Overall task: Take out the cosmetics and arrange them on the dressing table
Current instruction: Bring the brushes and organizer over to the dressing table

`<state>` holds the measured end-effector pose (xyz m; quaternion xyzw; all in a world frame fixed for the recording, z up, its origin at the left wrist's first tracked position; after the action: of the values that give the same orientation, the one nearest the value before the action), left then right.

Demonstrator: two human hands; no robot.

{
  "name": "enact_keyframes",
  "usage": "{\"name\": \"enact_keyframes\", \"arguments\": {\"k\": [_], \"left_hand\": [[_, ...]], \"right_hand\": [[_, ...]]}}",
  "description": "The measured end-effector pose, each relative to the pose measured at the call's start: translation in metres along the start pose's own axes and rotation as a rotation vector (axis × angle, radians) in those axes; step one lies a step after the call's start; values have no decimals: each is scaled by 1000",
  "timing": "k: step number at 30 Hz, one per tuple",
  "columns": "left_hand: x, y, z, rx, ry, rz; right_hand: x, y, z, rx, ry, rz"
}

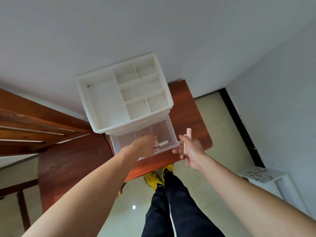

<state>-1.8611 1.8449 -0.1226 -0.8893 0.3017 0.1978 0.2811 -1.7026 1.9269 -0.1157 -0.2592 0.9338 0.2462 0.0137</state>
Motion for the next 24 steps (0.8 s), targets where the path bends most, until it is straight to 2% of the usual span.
{"name": "enact_keyframes", "arguments": {"k": [5, 11, 16, 24], "left_hand": [[-9, 15, -14, -66, -92, -91], [-34, 47, -72, -95, -351, -170], [-43, 83, -124, -142, -590, -135], [-26, 116, -155, -246, -678, -230]], "right_hand": [[1, -10, -13, 153, -9, 217], [24, -23, -31, 307, -22, 503], [54, 0, -43, 262, 4, 566], [100, 33, -43, 161, 95, 597]]}}
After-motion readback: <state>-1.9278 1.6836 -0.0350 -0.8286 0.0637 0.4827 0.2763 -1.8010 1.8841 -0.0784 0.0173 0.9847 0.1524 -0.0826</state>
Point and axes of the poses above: each hand's wrist, its own z-axis towards the middle knuckle, its own x-axis out of the palm, y = z × x, the point moved 4 cm from there along z, towards the middle knuckle, and after that the axes turned 4 degrees about -x, right-handed, at the moved point
